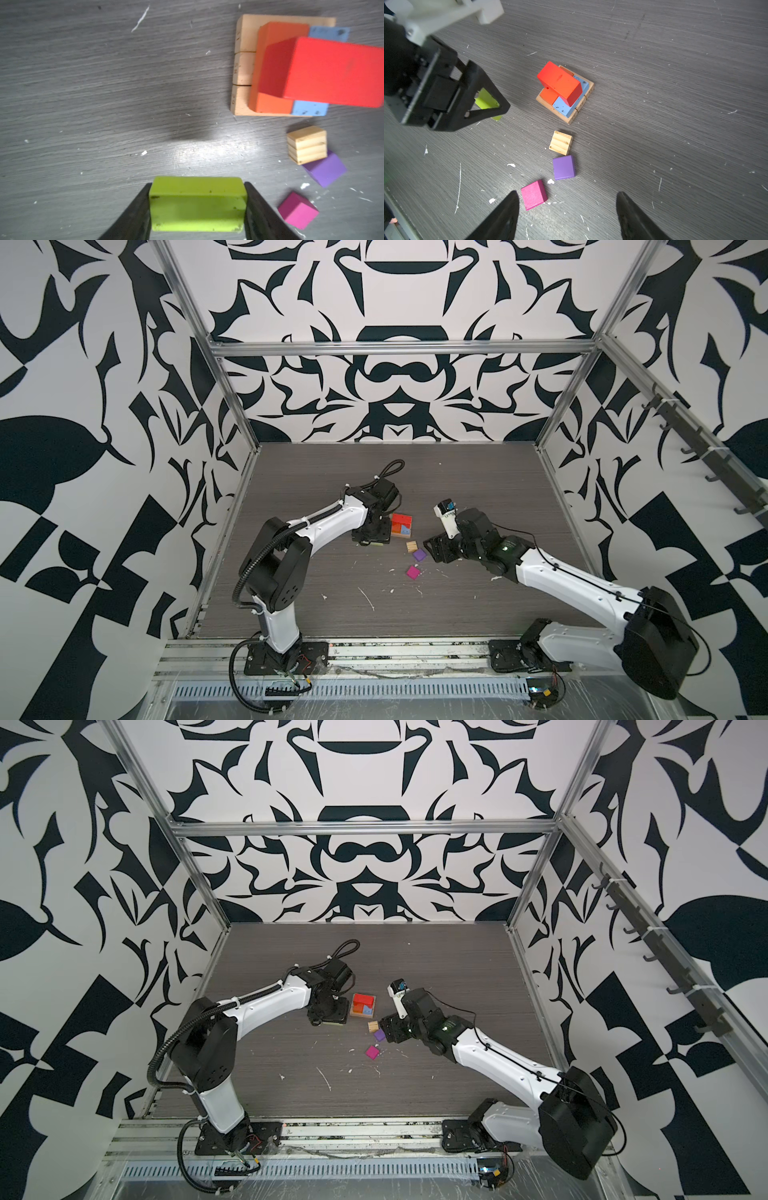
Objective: Build the wood block tower
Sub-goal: 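Lift the lime green block and carry it toward the stack with the left gripper, then lower the lime green block onto the red arch with the left gripper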
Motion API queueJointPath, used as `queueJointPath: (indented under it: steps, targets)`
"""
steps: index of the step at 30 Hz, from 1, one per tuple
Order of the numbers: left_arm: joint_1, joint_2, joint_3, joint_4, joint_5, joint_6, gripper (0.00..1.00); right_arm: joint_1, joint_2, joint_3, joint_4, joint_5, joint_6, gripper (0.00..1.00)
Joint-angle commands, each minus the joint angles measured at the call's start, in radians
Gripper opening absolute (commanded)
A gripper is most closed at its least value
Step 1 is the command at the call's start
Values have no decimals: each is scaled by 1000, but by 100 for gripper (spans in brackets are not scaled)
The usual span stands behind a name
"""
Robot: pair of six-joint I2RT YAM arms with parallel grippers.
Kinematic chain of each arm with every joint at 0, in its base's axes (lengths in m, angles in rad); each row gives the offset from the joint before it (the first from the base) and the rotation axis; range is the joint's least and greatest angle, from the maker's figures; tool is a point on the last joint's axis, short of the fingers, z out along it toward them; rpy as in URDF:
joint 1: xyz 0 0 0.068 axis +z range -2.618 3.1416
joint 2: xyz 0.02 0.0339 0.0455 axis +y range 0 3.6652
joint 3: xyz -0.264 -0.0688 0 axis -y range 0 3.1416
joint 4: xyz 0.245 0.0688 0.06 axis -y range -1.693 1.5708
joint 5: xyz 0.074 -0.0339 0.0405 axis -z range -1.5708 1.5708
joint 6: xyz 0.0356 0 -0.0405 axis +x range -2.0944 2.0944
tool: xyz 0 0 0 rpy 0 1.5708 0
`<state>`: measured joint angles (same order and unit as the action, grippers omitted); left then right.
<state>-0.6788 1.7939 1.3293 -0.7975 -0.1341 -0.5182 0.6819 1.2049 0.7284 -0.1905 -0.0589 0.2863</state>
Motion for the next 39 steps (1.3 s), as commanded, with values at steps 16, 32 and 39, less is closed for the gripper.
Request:
queueJointPath:
  steps: [16,32,39]
  targets:
    - [2,39,257,-152,37,64,58,-2,-70,-16,43,-14,-16,77]
    - [-16,152,407,-161,57,78,58,-1,-102,-32,48,-6,-21,77]
    - [-25,212,478,-178,55,92,58,0,-111,-41,45,-4,-17,77]
